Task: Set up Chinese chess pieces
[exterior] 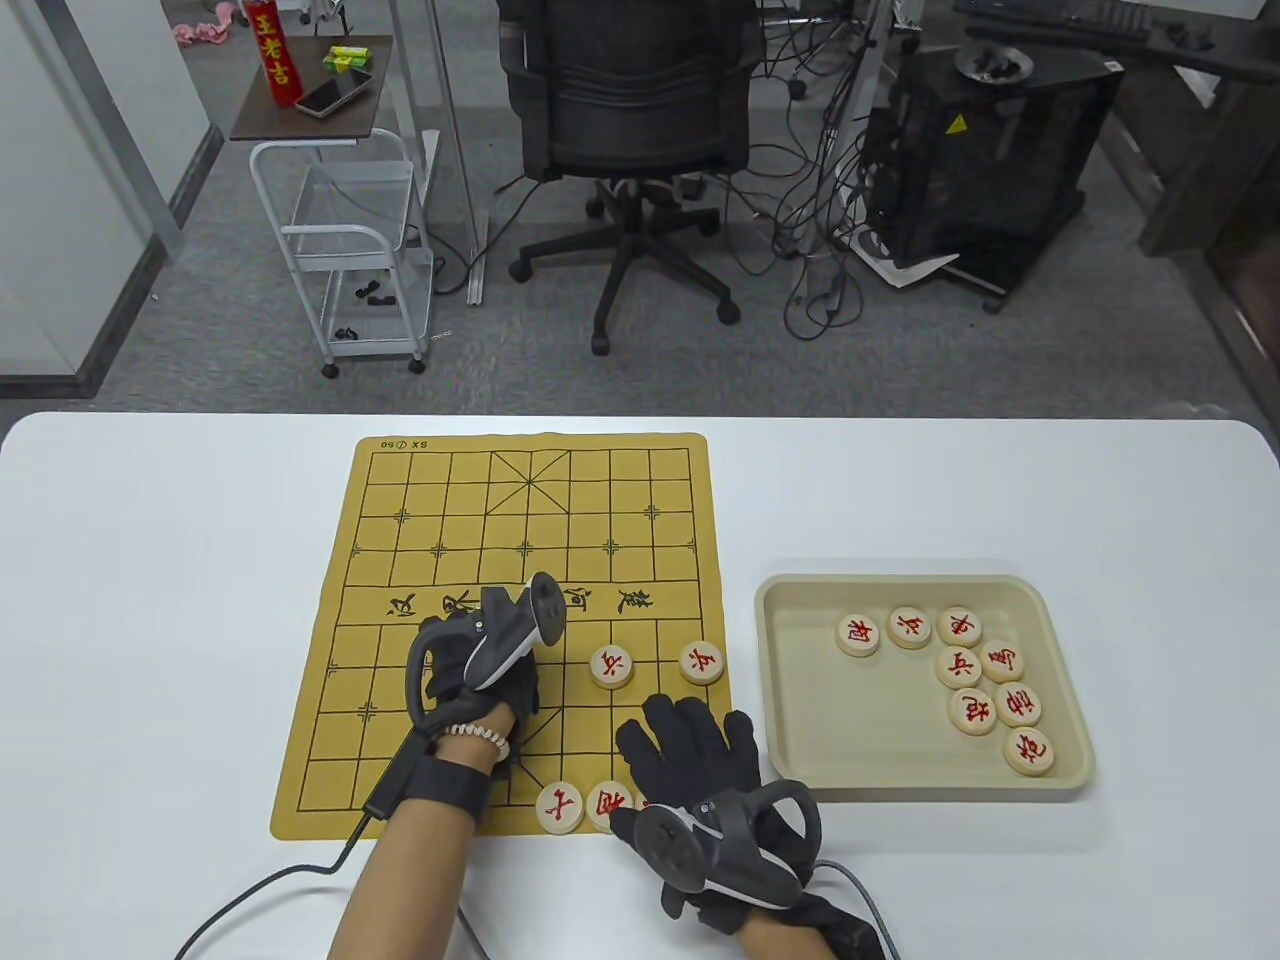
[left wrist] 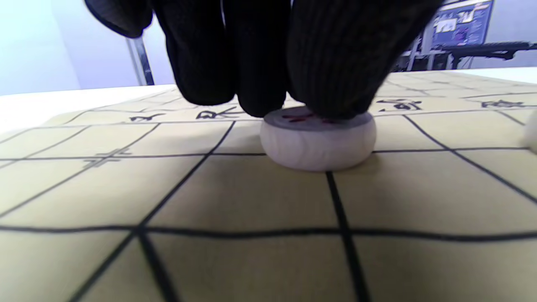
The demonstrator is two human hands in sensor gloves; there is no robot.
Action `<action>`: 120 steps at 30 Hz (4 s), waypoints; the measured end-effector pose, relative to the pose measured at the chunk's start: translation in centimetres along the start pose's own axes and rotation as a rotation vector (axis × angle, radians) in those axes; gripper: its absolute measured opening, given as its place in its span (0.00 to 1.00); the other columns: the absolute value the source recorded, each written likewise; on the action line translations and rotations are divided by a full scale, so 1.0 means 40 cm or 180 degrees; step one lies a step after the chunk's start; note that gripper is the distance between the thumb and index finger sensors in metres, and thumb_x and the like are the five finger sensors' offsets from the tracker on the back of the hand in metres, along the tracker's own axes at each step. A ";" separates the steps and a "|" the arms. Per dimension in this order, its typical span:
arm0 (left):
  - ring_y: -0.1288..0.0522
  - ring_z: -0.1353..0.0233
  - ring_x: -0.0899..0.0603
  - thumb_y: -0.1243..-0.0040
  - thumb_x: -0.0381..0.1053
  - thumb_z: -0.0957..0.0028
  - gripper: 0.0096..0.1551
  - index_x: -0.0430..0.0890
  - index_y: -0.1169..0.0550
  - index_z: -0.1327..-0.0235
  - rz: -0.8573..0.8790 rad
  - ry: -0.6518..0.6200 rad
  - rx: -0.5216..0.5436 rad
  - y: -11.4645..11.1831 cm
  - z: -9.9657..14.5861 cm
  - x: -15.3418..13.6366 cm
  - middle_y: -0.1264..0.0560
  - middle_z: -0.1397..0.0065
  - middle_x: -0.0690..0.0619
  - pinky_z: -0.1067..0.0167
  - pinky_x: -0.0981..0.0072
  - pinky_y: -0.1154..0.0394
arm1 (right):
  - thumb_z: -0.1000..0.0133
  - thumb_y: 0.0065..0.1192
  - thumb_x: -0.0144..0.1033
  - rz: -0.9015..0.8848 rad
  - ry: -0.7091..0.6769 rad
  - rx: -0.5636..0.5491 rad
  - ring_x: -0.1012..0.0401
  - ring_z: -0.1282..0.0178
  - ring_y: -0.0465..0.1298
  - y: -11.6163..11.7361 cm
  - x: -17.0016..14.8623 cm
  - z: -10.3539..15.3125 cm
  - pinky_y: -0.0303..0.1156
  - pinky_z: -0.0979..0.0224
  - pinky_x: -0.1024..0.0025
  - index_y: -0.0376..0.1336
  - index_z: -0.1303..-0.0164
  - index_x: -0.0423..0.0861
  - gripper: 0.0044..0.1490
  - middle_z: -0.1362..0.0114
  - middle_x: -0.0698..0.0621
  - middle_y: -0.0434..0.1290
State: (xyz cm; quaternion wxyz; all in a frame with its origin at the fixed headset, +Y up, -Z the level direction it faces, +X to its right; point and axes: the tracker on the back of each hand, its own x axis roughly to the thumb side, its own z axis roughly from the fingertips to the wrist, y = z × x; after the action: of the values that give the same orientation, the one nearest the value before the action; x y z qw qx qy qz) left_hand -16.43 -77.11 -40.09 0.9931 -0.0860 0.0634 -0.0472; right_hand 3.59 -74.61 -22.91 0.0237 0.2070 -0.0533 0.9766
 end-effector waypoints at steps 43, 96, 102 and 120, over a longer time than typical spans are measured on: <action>0.40 0.16 0.28 0.35 0.64 0.58 0.51 0.56 0.42 0.21 0.0752 -0.0966 0.1147 -0.003 0.358 -0.285 0.40 0.14 0.43 0.26 0.23 0.49 | 0.47 0.76 0.52 0.0807 0.2511 0.0979 0.47 0.22 0.70 -0.050 -0.572 0.003 0.67 0.25 0.46 0.63 0.22 0.52 0.43 0.16 0.46 0.63; 0.41 0.16 0.28 0.35 0.64 0.58 0.51 0.56 0.42 0.22 0.0854 -0.0942 0.0990 -0.008 0.347 -0.305 0.40 0.14 0.43 0.26 0.23 0.50 | 0.57 0.83 0.57 0.0449 0.0452 0.0435 0.64 0.48 0.80 0.086 -0.077 -0.241 0.77 0.39 0.60 0.68 0.38 0.55 0.39 0.29 0.51 0.76; 0.41 0.16 0.28 0.35 0.64 0.58 0.51 0.56 0.42 0.22 0.0846 -0.0959 0.0984 -0.009 0.348 -0.304 0.40 0.14 0.43 0.26 0.23 0.49 | 0.54 0.81 0.54 0.0397 0.0527 0.0784 0.62 0.45 0.80 0.109 -0.072 -0.258 0.77 0.38 0.59 0.68 0.36 0.55 0.37 0.27 0.51 0.75; 0.41 0.16 0.28 0.35 0.64 0.58 0.51 0.56 0.42 0.21 0.0800 -0.0977 0.0992 -0.009 0.350 -0.296 0.40 0.14 0.43 0.27 0.23 0.50 | 0.49 0.79 0.50 0.1162 0.2675 0.1127 0.54 0.34 0.76 -0.059 -0.577 -0.006 0.73 0.33 0.52 0.66 0.26 0.50 0.41 0.20 0.45 0.69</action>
State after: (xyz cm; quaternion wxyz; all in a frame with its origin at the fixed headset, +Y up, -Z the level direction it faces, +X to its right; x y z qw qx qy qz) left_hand -26.28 -73.93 -24.95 0.9905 0.0705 -0.0859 0.0811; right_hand 24.74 -72.79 -32.30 -0.1640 -0.2168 0.0923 0.9579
